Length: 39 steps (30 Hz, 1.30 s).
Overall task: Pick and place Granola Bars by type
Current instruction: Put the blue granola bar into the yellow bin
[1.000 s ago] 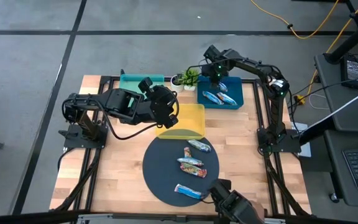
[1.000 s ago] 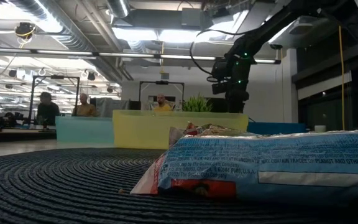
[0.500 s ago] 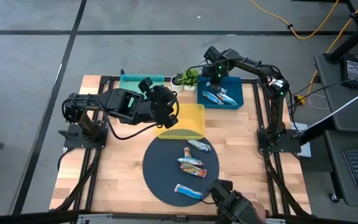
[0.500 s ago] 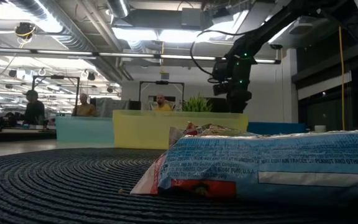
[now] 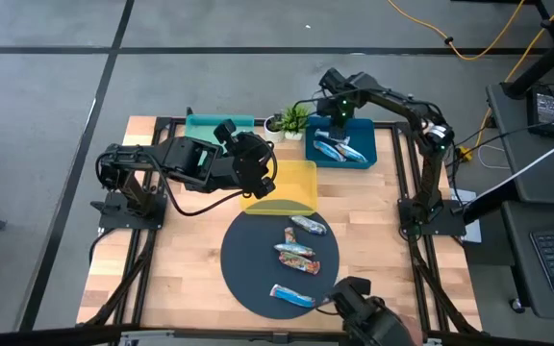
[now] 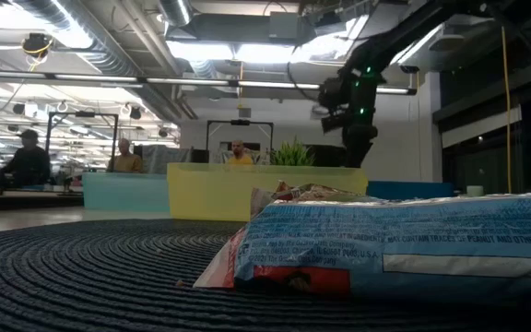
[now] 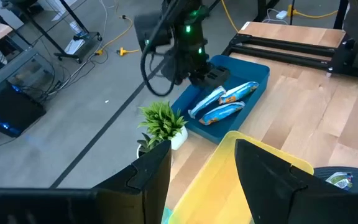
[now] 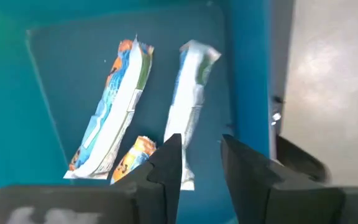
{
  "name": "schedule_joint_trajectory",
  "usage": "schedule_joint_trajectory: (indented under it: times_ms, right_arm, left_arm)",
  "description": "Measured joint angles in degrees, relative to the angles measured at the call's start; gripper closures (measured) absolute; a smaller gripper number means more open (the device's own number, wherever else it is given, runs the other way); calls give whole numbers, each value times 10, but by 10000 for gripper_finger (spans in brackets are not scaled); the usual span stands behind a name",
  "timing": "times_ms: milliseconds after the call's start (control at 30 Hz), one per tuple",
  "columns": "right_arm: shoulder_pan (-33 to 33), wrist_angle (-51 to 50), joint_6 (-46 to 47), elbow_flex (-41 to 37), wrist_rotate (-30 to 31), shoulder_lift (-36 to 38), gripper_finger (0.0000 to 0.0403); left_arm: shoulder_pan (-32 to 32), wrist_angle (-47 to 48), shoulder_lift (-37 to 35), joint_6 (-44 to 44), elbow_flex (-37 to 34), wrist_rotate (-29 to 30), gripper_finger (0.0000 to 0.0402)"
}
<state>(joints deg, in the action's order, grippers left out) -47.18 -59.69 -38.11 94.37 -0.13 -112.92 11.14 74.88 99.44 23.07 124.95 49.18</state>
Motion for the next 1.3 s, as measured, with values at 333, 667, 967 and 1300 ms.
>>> schedule_joint_trajectory:
  times_ms: [333, 667, 967, 1300]
  right_arm:
    - [5, -10, 28, 0, -47, 141, 316]
    - [39, -18, 36, 0, -83, 288, 336]
    - [85, -32, 46, -19, -86, 360, 353]
    - [143, 24, 111, -228, -72, 515, 355]
  left_arm:
    - [-8, 0, 0, 2, 0, 8, 231]
    - [-20, 148, -8, 186, -16, 76, 231]
    - [-58, 57, -157, 219, -290, -4, 231]
    - [-55, -383, -344, 68, -584, -132, 231]
